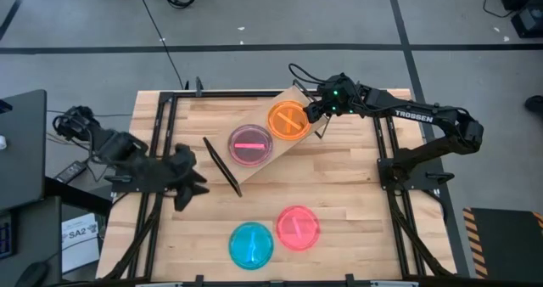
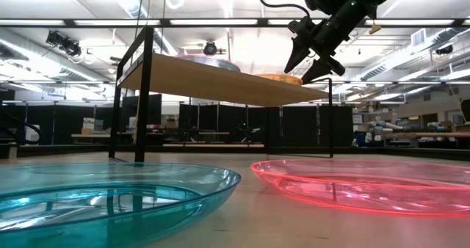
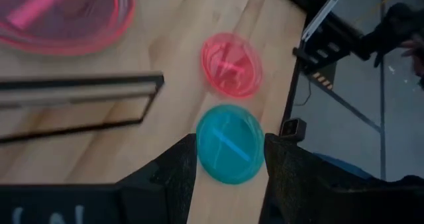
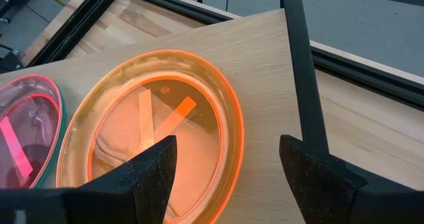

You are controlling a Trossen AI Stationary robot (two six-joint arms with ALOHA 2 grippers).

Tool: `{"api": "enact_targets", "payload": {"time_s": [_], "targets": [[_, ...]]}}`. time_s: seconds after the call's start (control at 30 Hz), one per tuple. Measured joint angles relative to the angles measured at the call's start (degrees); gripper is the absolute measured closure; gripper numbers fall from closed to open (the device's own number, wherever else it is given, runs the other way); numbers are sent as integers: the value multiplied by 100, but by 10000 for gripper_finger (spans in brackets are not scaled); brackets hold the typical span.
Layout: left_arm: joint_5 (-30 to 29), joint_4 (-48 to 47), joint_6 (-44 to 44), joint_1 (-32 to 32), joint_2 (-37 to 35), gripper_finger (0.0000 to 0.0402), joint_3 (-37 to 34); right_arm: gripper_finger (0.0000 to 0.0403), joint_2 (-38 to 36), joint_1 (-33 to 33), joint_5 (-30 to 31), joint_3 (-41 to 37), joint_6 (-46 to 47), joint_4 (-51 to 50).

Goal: Place and stack plates onto a shelf
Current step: Stack the blue plate on the orange plate on the shelf

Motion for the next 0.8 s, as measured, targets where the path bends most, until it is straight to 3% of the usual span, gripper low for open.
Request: {"api": "enact_targets", "payload": {"time_s": [0.4,0.8], "targets": [[-229,-15,-967,-873,941,218,0,130,0,0,0,0,0,0],[-216,-125,-1735,-1124,1591,219,-2,130,0,0,0,0,0,2]]}}
